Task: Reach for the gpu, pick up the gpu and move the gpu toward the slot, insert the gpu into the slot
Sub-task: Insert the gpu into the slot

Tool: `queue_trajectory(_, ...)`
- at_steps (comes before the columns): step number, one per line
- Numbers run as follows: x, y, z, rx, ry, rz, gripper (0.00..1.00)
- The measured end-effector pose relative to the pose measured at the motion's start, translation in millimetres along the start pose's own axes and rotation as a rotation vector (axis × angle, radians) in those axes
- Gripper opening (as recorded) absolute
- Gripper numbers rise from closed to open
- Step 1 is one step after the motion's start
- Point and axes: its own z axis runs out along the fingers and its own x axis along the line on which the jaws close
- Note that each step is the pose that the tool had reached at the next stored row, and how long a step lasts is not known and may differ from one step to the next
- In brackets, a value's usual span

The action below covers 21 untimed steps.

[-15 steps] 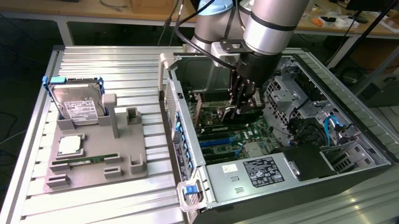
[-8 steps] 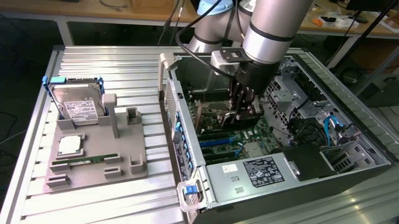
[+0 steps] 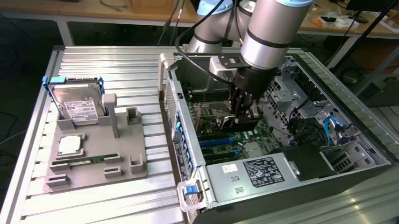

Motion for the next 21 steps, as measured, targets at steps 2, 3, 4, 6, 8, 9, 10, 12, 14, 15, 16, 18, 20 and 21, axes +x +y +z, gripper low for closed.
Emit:
queue_trajectory(2, 0.0, 0.1, 1.2, 0.0041, -0.0003, -0.011, 0.27)
queue_trajectory(3, 0.0, 0.2, 1.7, 0.0062, -0.0006, -0.017, 0.27)
queue_trajectory(4, -0.1, 0.3, 2.2, 0.008, -0.0007, -0.024, 0.27)
queue_trajectory(6, 0.1, 1.4, 3.4, 0.0098, -0.0013, -0.031, 0.27)
queue_trajectory(8, 1.0, 2.0, 4.9, 0.0107, -0.0032, -0.034, 0.27)
queue_trajectory(9, 1.3, 2.3, 5.5, 0.011, -0.0039, -0.035, 0.27)
queue_trajectory(10, 1.6, 2.7, 6.1, 0.0111, -0.0043, -0.036, 0.27)
queue_trajectory(12, 2.1, 4.0, 6.8, 0.0117, -0.0045, -0.036, 0.27)
queue_trajectory(14, 2.4, 8.0, 7.5, 0.0128, -0.0055, -0.037, 0.27)
queue_trajectory(15, 2.5, 10.2, 8.1, 0.0135, -0.0061, -0.037, 0.27)
queue_trajectory(16, 2.6, 11.5, 8.8, 0.0141, -0.0068, -0.037, 0.27)
queue_trajectory(18, 3.2, 11.7, 11.7, 0.0148, -0.0079, -0.037, 0.27)
queue_trajectory(20, 4.6, 11.7, 14.6, 0.0148, -0.0088, -0.037, 0.27)
queue_trajectory(21, 5.3, 11.8, 16.0, 0.0149, -0.0093, -0.037, 0.27)
